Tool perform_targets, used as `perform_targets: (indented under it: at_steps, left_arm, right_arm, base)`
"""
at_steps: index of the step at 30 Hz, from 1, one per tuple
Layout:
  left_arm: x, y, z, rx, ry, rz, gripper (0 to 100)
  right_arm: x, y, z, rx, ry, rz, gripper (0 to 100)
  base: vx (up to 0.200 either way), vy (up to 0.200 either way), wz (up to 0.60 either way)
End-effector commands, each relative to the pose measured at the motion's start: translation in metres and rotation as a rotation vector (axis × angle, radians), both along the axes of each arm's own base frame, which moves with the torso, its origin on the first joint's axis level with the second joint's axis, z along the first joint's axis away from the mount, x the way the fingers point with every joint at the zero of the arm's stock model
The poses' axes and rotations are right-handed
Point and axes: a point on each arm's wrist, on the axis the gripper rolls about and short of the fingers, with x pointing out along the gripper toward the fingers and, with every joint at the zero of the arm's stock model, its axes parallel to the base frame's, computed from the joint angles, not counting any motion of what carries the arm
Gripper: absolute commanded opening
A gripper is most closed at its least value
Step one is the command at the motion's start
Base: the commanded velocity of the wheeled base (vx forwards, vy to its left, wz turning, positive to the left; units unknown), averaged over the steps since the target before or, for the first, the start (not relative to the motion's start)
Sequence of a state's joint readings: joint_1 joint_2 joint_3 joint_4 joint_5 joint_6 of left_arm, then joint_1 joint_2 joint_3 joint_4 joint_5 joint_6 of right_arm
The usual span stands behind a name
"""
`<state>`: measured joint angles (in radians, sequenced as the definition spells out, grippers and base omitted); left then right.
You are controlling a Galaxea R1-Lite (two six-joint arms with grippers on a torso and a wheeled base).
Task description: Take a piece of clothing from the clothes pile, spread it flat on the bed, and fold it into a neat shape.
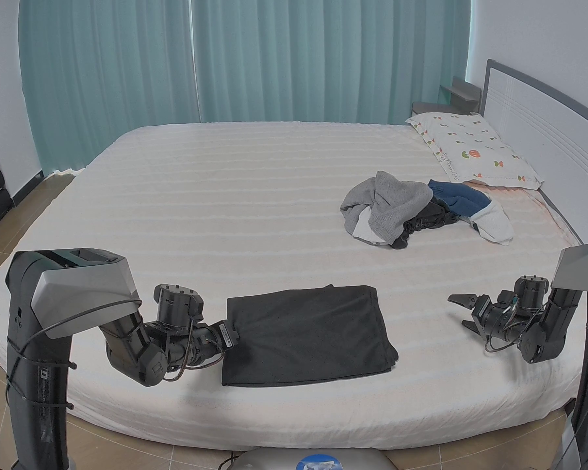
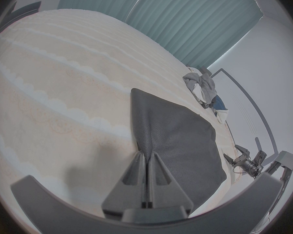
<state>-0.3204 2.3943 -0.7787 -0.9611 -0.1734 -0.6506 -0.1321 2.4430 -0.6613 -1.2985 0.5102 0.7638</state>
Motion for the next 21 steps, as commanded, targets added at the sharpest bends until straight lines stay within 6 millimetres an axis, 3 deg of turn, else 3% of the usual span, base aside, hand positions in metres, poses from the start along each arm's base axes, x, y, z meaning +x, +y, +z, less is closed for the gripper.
perform_targets:
  at_steps: [1,19,21]
  left_arm:
    - [-0.0012,0.0004,-0.0003,0.0,0.004,0.003,0]
    - [-0.0011,0.0001,0.0002,0.015,-0.001,0.038,0]
    - [-0.0018,0.0003,0.0003,0.016,0.001,0.038,0]
  right_arm:
    - [0.0004,0.0,0.0006,0.0,-0.003,0.001,100]
    - [0.0,0.0001,0.0004,-0.001,-0.002,0.001,100]
    - [0.0,0.0001,0.0004,-0.001,-0.002,0.001,100]
  base:
    - [0.0,0.0,0.0]
    - [0.0,0.0,0.0]
    - [0.0,0.2,0.0]
